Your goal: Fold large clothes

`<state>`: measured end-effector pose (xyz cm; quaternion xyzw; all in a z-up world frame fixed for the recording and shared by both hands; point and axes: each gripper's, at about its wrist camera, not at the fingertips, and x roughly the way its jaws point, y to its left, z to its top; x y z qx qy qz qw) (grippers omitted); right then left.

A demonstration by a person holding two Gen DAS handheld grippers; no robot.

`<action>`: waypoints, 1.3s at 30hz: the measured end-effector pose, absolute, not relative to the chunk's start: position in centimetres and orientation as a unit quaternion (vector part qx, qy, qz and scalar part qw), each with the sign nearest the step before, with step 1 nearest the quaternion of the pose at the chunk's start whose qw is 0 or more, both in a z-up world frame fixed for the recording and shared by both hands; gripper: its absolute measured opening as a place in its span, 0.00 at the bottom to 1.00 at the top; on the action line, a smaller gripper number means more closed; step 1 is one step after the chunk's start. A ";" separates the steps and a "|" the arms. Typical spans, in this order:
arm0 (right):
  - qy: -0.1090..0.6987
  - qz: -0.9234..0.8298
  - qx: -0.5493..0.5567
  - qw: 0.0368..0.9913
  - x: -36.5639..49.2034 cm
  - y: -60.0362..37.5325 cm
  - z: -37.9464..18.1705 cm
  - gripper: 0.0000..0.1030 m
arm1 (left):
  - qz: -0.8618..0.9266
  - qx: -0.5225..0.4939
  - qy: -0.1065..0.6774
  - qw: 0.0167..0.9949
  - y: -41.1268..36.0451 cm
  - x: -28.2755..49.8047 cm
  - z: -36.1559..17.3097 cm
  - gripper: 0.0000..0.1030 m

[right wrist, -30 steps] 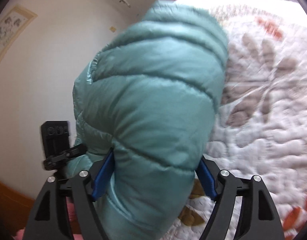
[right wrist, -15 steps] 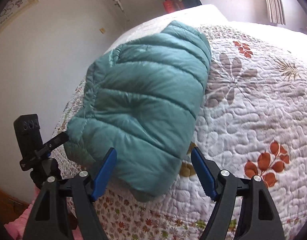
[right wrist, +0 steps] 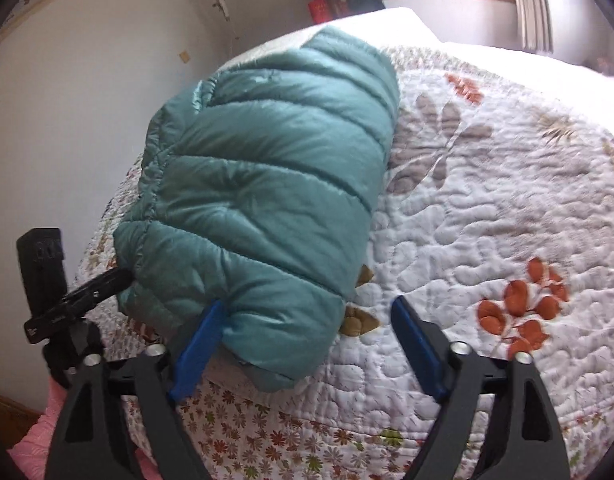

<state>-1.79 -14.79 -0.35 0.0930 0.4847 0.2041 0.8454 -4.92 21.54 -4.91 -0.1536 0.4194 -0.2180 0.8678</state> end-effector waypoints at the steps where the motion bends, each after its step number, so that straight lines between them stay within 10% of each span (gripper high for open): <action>1: 0.471 0.193 0.084 0.857 -2.3 -14.9 0.2 0.97 | -0.211 -0.145 0.418 0.872 21.5 -5.3 -4.5 0.90; 39: 0.415 0.093 0.041 0.904 -9.7 -13.2 3.2 0.96 | -0.031 -0.039 0.408 0.912 18.7 -12.9 0.2 0.97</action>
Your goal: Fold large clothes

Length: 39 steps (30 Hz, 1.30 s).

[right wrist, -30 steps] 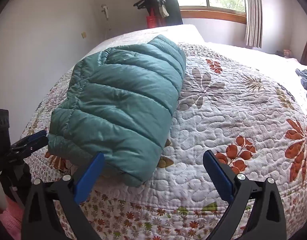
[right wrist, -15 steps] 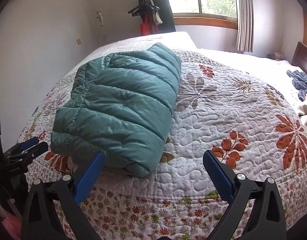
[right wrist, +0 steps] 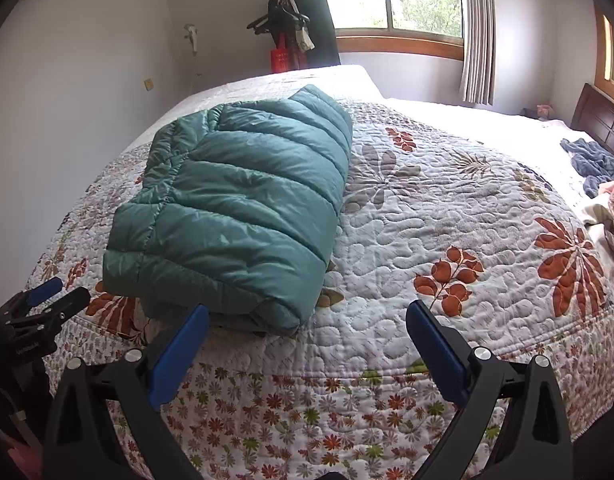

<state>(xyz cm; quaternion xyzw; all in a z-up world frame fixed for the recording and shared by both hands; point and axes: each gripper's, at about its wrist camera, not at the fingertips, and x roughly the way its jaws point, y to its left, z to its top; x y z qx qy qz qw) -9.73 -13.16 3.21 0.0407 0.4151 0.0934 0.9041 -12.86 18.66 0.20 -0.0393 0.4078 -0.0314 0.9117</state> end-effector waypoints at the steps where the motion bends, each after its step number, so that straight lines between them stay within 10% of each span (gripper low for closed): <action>1: 0.414 0.092 0.041 0.905 -9.8 -13.2 3.2 0.96 | -0.030 -0.038 0.407 0.912 18.6 -13.0 0.3 0.97; 39: 0.434 0.120 0.034 0.892 -10.8 -11.2 2.0 0.96 | 0.000 -0.022 0.419 0.908 17.4 -13.0 -0.5 0.97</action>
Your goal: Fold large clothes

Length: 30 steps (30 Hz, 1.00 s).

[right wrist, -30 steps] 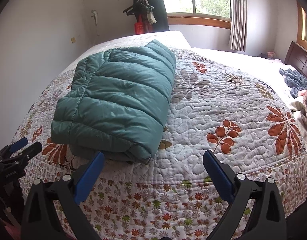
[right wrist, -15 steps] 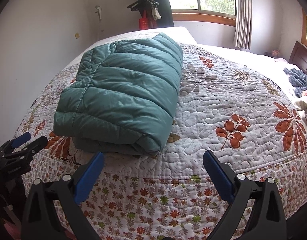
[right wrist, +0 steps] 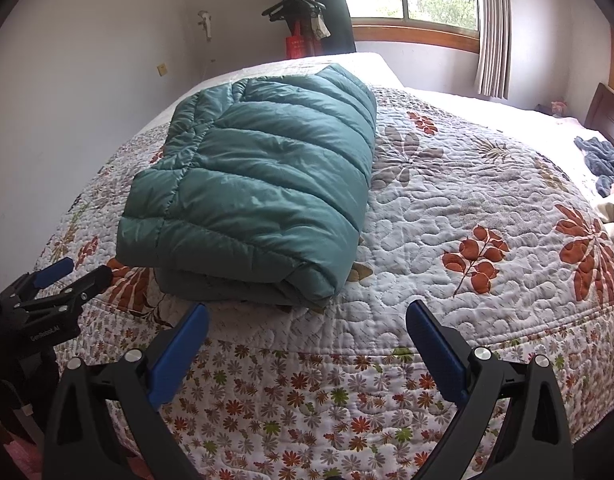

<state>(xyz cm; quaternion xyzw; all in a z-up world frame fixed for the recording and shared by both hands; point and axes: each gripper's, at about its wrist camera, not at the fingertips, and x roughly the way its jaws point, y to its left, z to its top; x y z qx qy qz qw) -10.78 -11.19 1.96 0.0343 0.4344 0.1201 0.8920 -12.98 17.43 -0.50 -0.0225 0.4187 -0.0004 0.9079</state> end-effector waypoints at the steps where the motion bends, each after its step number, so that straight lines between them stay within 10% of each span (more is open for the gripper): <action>1: 0.435 0.120 0.034 0.892 -10.8 -11.2 2.0 0.96 | 0.000 -0.022 0.419 0.908 17.4 -12.9 -0.5 0.97; 30: 0.438 0.129 0.040 0.889 -10.5 -10.9 1.7 0.96 | -0.001 -0.021 0.421 0.907 17.3 -13.1 -0.7 0.97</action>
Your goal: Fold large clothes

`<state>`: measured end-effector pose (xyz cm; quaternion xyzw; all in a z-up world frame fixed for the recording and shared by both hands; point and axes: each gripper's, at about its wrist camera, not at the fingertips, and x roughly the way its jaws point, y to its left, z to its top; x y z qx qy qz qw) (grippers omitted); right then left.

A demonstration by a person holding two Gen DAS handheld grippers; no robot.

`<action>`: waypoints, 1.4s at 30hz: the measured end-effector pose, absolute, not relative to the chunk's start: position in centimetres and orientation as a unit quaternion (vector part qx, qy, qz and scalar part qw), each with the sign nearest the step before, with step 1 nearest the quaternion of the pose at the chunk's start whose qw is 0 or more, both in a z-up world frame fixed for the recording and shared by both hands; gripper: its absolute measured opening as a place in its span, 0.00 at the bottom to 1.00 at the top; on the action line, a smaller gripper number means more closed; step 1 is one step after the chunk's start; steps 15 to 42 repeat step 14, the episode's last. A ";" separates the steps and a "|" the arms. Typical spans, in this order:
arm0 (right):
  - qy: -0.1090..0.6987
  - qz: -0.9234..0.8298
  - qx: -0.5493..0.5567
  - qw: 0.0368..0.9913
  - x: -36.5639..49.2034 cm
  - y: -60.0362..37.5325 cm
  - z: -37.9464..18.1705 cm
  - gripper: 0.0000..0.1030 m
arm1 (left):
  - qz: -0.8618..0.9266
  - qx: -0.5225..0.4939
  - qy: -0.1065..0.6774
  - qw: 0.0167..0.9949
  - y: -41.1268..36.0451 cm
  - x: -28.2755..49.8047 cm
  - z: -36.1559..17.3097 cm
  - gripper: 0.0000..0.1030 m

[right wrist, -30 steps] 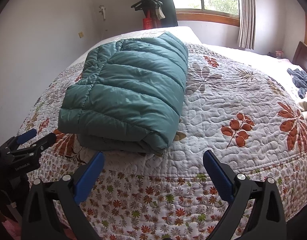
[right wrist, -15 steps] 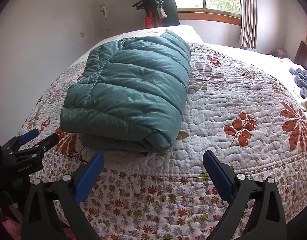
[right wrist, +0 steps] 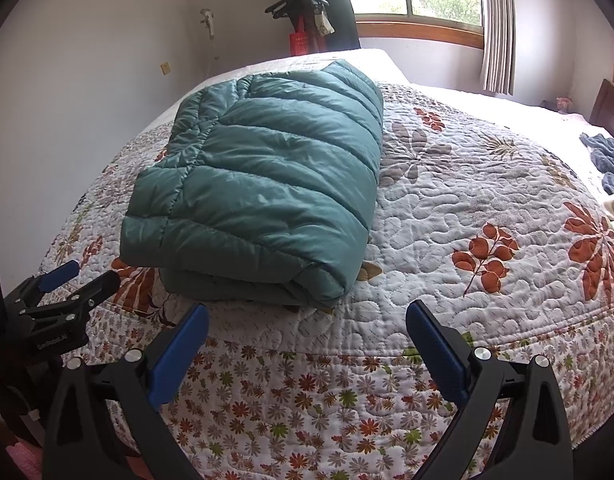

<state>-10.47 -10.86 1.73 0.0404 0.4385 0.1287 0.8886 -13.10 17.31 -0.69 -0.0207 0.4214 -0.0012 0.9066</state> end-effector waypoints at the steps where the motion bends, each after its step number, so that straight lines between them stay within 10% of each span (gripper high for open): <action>1: 0.436 0.127 0.039 0.890 -10.5 -10.8 1.8 0.96 | -0.001 -0.020 0.421 0.907 17.3 -13.1 -0.7 0.97; 42: 0.440 0.115 0.034 0.890 -10.2 -11.0 1.6 0.96 | -0.001 -0.023 0.423 0.906 17.3 -13.1 -0.8 0.97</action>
